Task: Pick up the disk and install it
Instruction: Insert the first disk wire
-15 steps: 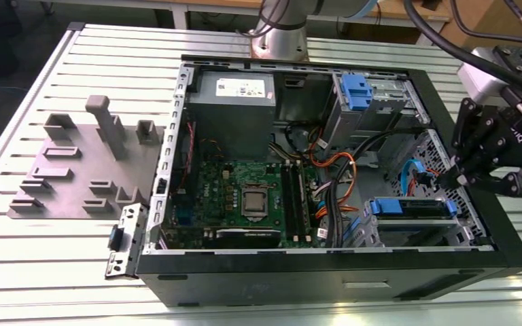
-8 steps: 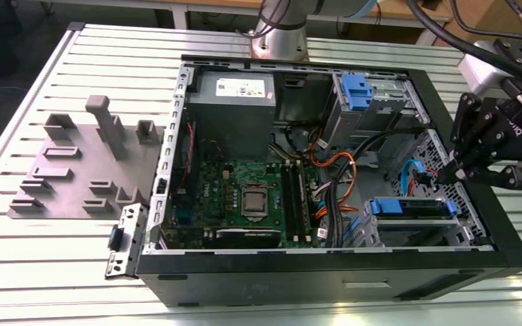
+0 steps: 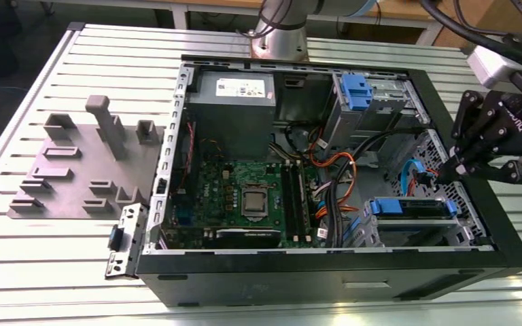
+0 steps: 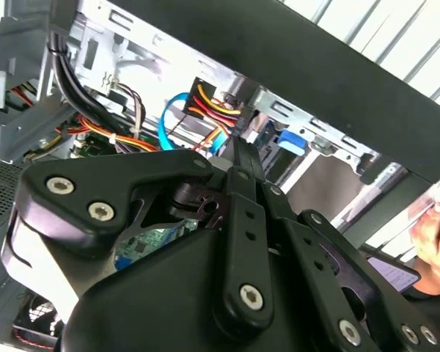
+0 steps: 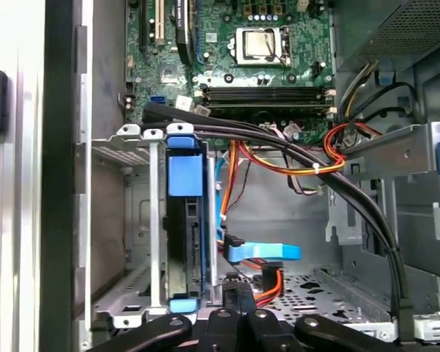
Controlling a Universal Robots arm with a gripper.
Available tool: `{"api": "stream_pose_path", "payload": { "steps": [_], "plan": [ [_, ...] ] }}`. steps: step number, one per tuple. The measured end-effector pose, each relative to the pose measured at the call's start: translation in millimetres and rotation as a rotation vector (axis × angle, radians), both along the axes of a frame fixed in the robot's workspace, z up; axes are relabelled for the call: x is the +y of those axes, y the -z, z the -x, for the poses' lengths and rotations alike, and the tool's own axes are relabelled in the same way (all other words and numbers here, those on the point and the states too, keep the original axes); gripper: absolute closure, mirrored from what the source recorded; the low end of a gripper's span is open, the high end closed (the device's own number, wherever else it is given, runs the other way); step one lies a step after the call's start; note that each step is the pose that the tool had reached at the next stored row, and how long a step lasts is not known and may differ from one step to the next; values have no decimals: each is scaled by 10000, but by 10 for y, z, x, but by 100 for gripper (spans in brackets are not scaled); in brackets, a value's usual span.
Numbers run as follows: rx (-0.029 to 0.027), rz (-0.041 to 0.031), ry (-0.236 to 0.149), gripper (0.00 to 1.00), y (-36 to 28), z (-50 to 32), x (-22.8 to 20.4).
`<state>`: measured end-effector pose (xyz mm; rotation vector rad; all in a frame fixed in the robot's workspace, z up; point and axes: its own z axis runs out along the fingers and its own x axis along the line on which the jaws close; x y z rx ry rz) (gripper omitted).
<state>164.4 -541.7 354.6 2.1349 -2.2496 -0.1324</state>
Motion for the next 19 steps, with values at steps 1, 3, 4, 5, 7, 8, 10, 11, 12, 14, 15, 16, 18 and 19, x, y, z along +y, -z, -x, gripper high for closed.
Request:
{"api": "stream_pose_path", "payload": {
  "steps": [1,3,4,5,7,8,10,11,12,14,15,16,18,19],
  "plan": [
    [28,-3,0,89,0,-2,16],
    [112,-7,0,89,4,-16,29],
    [154,-7,0,89,4,-26,29],
    [194,-6,0,89,3,-37,30],
    [241,-6,-20,89,3,-53,30],
    [242,-6,-58,89,3,-54,30],
    [243,-5,-124,89,3,-55,27],
    [243,-4,-130,89,3,-55,25],
    [243,-4,-140,89,3,-55,24],
    [243,-4,-198,89,3,-57,24],
    [243,-2,-199,83,3,-60,25],
    [244,0,-199,83,3,-64,25],
    [244,-1,-217,76,3,-68,25],
    [244,-1,-248,76,3,-72,25]
  ]
}}
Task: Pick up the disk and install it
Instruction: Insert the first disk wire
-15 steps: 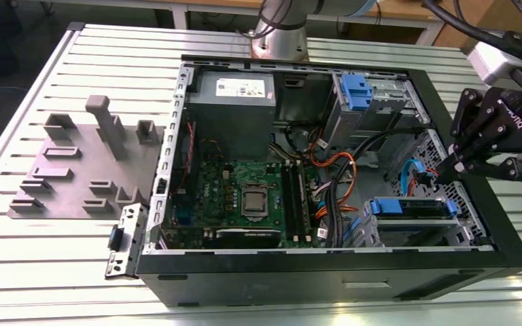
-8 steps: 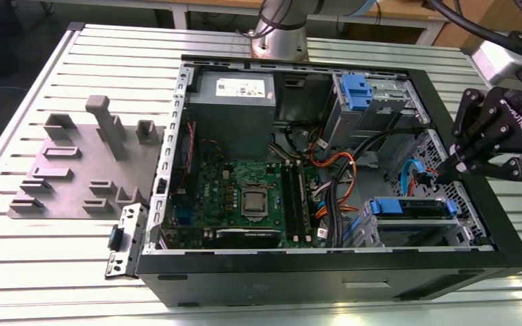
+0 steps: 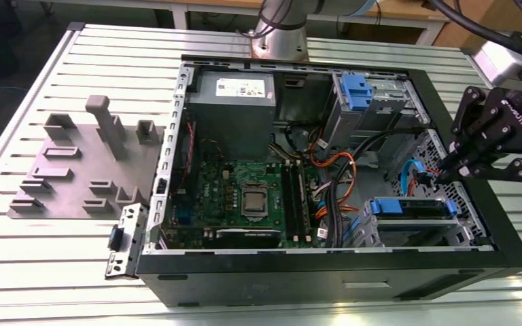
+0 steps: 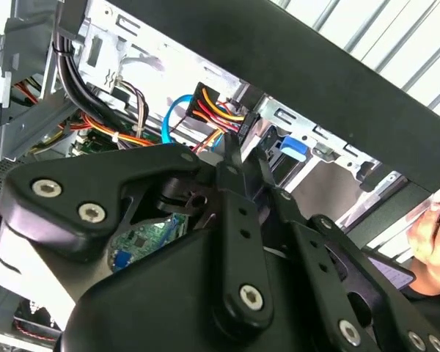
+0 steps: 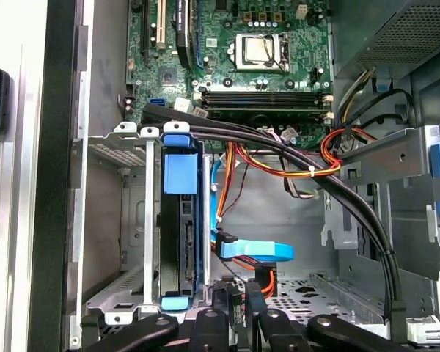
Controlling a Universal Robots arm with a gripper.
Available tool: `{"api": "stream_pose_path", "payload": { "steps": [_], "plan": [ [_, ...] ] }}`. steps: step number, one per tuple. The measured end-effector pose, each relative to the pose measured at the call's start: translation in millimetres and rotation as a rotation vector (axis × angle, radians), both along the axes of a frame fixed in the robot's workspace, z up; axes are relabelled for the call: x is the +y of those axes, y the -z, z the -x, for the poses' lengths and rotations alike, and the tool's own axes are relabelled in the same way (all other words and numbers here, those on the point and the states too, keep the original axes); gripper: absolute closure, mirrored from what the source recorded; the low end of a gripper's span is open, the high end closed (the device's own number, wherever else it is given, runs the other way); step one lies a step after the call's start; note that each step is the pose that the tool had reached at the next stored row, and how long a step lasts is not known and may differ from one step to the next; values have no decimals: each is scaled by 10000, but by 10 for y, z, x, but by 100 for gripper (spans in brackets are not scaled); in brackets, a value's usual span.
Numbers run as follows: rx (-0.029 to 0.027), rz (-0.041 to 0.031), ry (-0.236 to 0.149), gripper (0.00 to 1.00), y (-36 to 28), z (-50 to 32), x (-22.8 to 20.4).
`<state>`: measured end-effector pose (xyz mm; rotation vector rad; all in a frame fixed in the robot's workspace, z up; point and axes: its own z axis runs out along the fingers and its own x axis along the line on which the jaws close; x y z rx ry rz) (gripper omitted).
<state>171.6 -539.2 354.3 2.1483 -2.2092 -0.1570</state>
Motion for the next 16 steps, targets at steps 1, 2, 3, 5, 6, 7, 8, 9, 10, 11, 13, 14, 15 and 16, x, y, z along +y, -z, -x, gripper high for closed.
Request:
{"api": "stream_pose_path", "payload": {
  "steps": [1,2,3,5,6,7,8,9,10,11,13,14,15,16],
  "plan": [
    [0,1,-43,76,0,0,0],
    [0,2,-99,76,-1,0,-1],
    [0,0,-186,75,0,-1,-1],
    [0,-1,-399,69,1,-3,-1],
    [0,0,-484,69,2,-4,-1],
    [-1,1,-549,69,2,-5,-1],
    [-1,2,-584,69,3,-7,0],
    [0,1,-604,69,7,-7,0],
    [0,0,-614,69,13,-7,0],
    [0,-1,-618,69,21,-7,-1],
    [0,0,-622,69,42,-8,0],
    [0,0,-622,69,52,-8,0],
    [0,0,-622,69,61,-8,0],
    [0,1,-622,69,68,-8,0]
  ]
}}
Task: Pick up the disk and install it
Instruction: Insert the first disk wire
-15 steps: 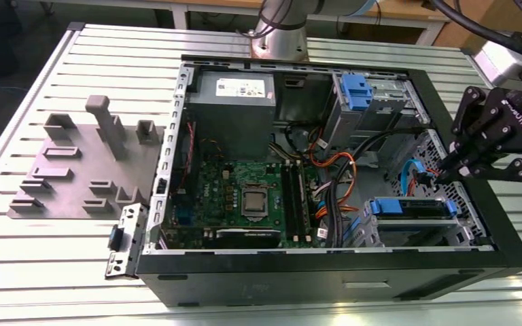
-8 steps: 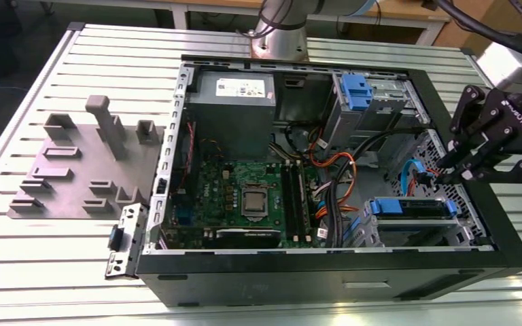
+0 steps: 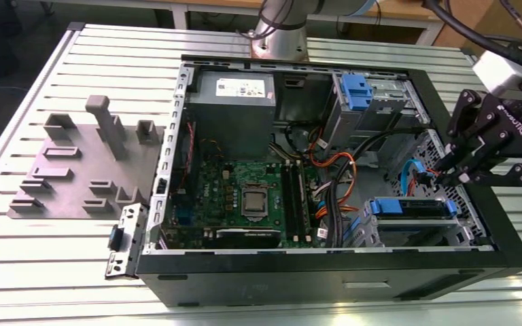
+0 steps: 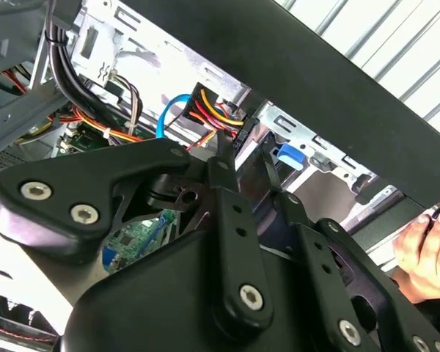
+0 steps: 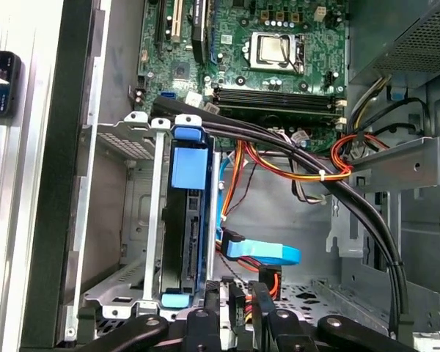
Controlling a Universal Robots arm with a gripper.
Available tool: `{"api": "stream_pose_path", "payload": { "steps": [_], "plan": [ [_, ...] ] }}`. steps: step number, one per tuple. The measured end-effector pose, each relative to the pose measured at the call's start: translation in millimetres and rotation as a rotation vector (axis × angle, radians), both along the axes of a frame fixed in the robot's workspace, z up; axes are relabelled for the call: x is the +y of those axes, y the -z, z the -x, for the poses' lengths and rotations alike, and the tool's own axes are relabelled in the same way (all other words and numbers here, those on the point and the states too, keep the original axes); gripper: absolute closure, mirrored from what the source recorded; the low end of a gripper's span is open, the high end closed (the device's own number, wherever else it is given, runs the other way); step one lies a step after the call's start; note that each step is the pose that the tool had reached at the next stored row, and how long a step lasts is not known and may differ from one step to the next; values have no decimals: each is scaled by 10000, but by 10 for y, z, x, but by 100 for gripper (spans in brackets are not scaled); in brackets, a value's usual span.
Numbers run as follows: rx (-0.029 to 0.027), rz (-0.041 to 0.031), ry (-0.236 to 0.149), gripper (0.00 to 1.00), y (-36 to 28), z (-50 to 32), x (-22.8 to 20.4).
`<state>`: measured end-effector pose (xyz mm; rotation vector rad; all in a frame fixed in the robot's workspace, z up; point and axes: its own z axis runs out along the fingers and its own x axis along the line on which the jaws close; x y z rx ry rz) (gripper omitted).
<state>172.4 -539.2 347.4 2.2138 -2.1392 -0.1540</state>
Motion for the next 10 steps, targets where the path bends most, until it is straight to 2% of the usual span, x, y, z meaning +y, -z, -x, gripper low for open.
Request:
{"api": "stream_pose_path", "payload": {
  "steps": [10],
  "plan": [
    [-2,3,0,70,42,-3,0]
  ]
}}
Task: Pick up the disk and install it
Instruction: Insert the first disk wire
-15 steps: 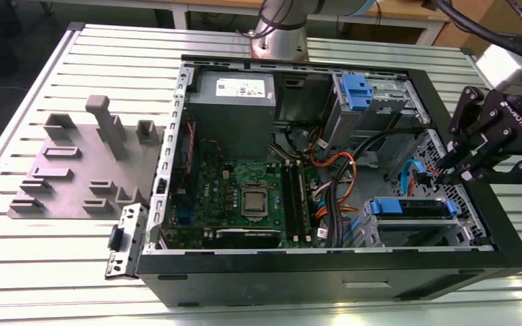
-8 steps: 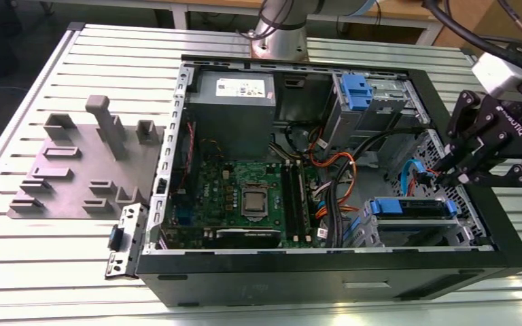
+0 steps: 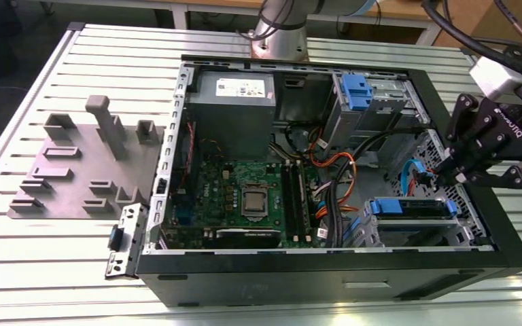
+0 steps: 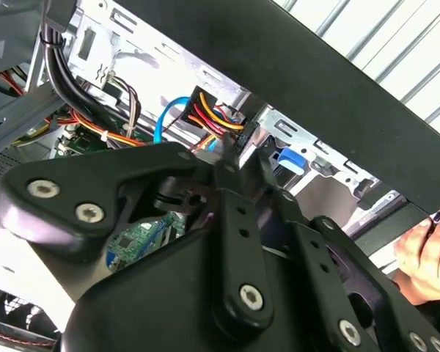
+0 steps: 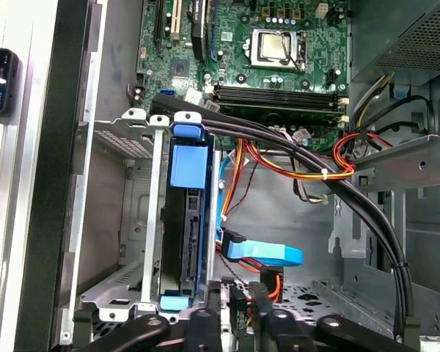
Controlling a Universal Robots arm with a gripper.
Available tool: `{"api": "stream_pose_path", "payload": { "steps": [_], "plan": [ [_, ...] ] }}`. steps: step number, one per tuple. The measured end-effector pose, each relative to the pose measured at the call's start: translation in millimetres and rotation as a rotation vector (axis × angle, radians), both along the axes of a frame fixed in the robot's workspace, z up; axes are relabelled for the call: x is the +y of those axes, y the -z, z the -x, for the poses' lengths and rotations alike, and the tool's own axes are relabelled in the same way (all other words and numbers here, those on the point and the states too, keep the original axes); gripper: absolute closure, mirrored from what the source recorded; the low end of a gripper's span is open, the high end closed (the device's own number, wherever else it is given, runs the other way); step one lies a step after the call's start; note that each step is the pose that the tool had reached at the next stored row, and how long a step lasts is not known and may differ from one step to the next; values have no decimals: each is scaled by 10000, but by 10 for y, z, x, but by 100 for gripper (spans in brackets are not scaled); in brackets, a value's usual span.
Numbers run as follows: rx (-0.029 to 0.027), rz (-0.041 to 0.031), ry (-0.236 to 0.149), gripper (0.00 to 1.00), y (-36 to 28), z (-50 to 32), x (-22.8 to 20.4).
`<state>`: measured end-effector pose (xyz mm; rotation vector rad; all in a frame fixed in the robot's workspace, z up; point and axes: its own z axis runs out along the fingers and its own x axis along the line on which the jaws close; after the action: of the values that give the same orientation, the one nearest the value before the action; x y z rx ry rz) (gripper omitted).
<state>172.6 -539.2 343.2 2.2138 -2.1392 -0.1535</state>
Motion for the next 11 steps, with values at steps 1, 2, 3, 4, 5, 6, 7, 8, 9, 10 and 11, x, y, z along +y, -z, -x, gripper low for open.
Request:
{"api": "stream_pose_path", "payload": {
  "steps": [1,2,3,4,5,6,7,8,9,10,11],
  "plan": [
    [0,2,0,70,0,0,0],
    [0,6,0,83,2,0,0],
    [0,16,1,83,3,0,0],
    [1,28,0,84,3,0,0],
    [0,41,0,84,2,0,0],
    [0,52,0,84,0,0,0],
    [1,53,0,84,-3,0,0],
    [0,61,0,84,-8,0,0],
    [0,72,-1,84,-17,0,1],
    [0,85,-1,84,-29,1,1],
    [0,107,-1,84,-40,1,1]
  ]
}}
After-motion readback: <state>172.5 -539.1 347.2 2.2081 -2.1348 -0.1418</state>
